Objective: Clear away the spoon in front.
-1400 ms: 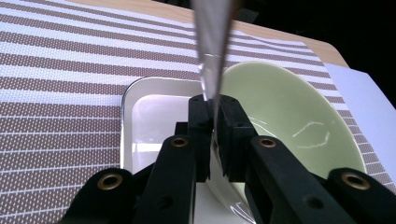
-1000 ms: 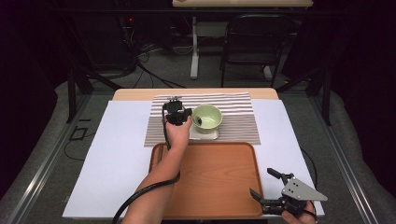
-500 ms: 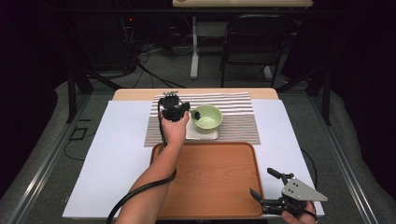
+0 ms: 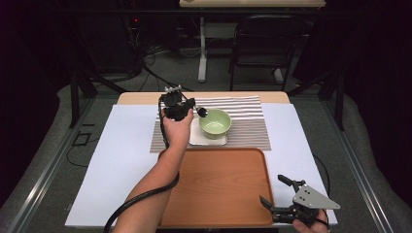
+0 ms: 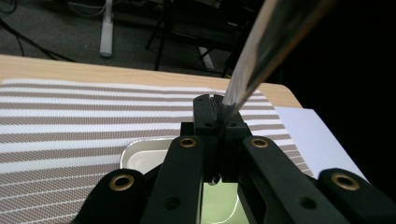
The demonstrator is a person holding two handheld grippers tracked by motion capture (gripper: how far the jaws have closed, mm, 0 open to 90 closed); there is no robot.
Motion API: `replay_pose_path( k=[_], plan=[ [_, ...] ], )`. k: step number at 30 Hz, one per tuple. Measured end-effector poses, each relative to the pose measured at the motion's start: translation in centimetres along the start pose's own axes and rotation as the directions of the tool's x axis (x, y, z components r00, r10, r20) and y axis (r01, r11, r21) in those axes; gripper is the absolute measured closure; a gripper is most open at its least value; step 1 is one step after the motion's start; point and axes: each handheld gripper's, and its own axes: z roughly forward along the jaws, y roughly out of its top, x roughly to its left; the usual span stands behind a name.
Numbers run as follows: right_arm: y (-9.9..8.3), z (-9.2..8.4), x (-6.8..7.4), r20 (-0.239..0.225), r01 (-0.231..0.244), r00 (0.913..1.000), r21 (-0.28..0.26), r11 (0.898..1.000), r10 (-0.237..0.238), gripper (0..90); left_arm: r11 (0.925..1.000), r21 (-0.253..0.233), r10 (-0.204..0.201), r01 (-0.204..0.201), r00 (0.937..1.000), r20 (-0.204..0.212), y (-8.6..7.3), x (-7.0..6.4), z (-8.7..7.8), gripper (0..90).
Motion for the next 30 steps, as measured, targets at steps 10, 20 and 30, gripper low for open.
replay_pose_path(
  k=[10,20,30],
  plan=[
    [0.0,0.0,0.0,0.000,0.001,1.0000,0.002,1.000,-0.001,10.3,0.9989,-0.031,0.034,-0.034,0.9991,0.025,1.2,-0.5,-2.7,89.4],
    [-0.1,0.0,0.0,0.002,0.004,1.0000,0.006,1.000,-0.004,10.3,0.9986,-0.019,0.050,-0.048,0.9964,0.068,1.4,-0.6,-5.7,89.4],
    [0.0,0.1,0.2,0.000,0.002,1.0000,0.012,1.000,-0.002,10.4,0.9965,0.012,0.080,-0.082,0.9901,0.115,-0.1,-0.2,-8.7,89.4]
  ],
)
